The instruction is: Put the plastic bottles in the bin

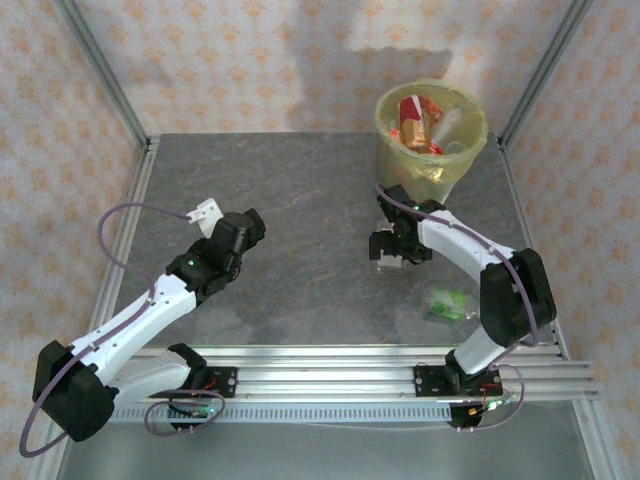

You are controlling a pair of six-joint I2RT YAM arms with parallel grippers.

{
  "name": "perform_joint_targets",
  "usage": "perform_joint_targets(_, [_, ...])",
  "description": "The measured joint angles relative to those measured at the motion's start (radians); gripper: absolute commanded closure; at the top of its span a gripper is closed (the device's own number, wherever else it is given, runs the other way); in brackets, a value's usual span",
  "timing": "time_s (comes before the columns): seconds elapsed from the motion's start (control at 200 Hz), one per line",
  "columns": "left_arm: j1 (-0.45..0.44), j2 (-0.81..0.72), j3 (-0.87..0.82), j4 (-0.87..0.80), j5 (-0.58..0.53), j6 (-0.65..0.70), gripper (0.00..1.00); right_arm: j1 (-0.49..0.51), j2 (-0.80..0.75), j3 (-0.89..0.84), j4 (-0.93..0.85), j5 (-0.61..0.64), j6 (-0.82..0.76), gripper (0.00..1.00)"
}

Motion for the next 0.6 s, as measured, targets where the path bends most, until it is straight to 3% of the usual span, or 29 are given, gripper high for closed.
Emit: perform_joint_targets(0.601, [0.000, 0.000, 0.000, 0.003, 0.011, 0.000, 0.00, 0.000, 0.109, 0.002, 0.127, 0.029, 0.081, 0.01])
